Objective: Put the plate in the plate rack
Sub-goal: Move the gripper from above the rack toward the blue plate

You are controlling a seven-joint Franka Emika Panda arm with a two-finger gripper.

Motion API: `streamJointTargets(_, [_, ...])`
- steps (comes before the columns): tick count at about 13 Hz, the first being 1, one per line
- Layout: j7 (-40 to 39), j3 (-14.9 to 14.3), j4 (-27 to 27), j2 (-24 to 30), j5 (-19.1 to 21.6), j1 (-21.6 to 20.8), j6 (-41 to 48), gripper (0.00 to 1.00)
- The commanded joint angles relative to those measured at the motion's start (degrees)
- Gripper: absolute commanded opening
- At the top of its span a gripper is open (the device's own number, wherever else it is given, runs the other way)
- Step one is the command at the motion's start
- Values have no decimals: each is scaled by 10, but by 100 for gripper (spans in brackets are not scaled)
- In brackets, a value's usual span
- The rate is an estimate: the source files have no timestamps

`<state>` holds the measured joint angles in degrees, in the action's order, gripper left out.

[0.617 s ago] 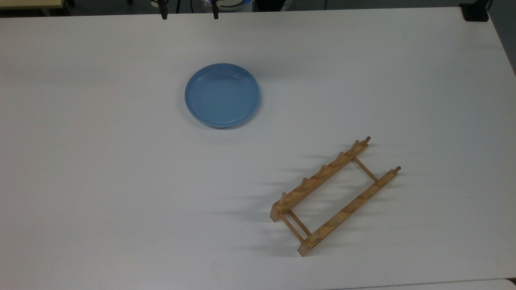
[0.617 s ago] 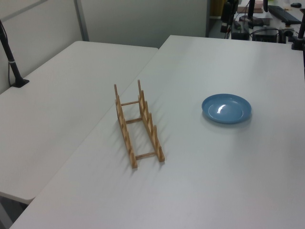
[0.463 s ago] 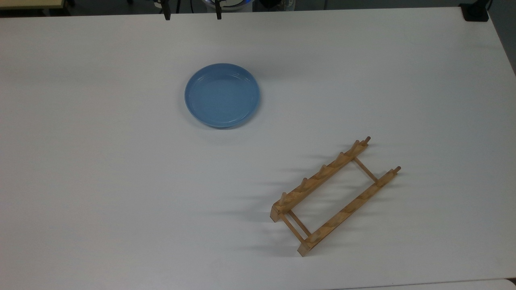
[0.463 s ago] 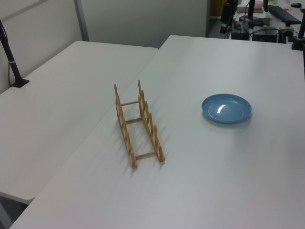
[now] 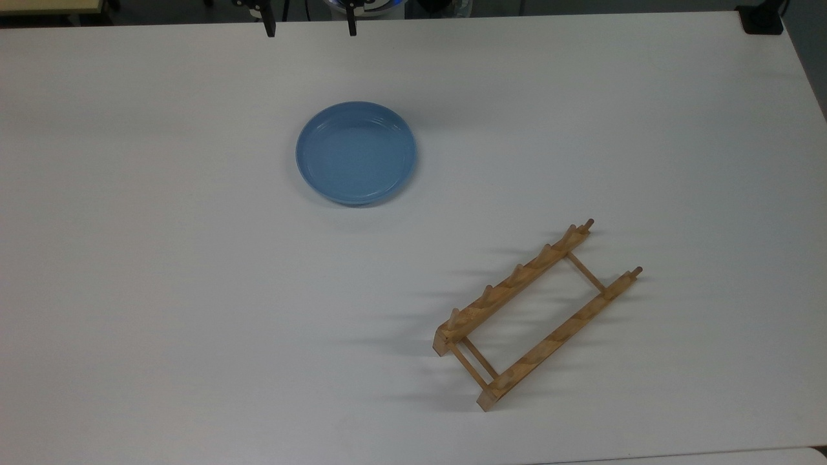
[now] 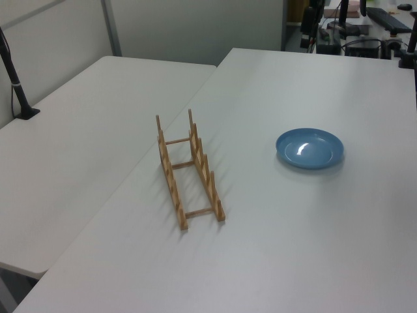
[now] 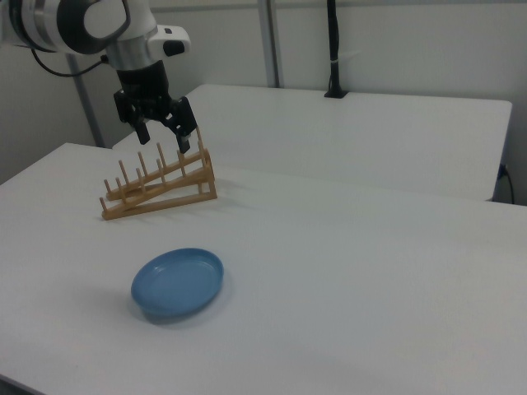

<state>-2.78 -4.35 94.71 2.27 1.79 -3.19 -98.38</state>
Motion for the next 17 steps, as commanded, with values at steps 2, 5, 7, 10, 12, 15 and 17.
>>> streamJointTargets(2, [12,6,-4,2,1,3,18,100])
streamJointTargets(5, [2,6,-3,2,1,3,18,100])
streamJointTargets(7, [-74,6,7,2,0,4,19,100])
streamJointTargets(10, [-187,5,6,5,-3,17,68,100])
streamJointTargets(12, [-191,5,8,8,-8,23,100,100])
streamJointTargets(15, [-194,5,56,-5,-50,50,76,100])
streamJointTargets(17, [-192,5,110,-13,-50,61,12,100])
